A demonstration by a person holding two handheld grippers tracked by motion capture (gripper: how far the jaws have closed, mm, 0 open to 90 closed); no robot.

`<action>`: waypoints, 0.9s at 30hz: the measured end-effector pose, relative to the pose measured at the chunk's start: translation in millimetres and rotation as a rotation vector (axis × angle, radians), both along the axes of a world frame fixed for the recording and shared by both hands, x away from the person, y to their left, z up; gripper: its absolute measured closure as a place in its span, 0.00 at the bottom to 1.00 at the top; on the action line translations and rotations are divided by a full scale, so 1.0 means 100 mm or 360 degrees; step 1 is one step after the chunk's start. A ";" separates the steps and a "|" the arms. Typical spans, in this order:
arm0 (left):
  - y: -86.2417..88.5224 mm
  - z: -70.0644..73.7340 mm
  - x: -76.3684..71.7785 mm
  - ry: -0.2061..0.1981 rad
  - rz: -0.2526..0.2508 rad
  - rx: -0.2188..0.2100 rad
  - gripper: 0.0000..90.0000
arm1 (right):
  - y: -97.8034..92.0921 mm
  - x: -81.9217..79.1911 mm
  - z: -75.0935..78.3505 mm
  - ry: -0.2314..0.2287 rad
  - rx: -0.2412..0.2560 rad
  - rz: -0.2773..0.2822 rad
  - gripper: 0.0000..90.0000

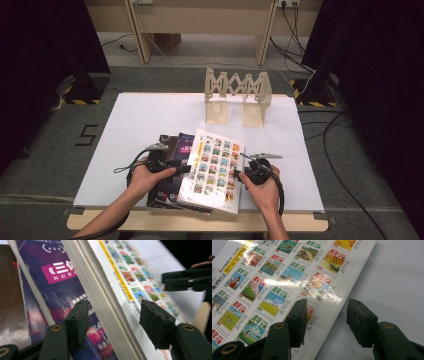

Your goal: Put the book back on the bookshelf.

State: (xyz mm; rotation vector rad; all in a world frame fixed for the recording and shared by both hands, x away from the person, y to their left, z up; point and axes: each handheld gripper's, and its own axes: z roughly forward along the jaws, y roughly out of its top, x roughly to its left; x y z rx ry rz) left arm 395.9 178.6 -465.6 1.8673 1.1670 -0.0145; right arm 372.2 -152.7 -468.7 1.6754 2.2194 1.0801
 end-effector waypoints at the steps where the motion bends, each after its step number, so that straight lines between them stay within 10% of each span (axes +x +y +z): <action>1: -0.02 0.00 0.02 -0.0001 0.0007 0.0022 0.44 | 0.00 0.01 0.00 0.0005 0.0021 -0.0003 0.57; 16: -0.21 0.01 0.15 0.0101 0.0085 0.0034 0.53 | -0.05 0.06 -0.09 0.0075 0.0226 -0.0040 0.55; 27: -0.25 0.07 -0.01 0.0190 0.0159 -0.0249 0.60 | -0.03 0.04 -0.10 0.0073 0.0232 -0.0068 0.55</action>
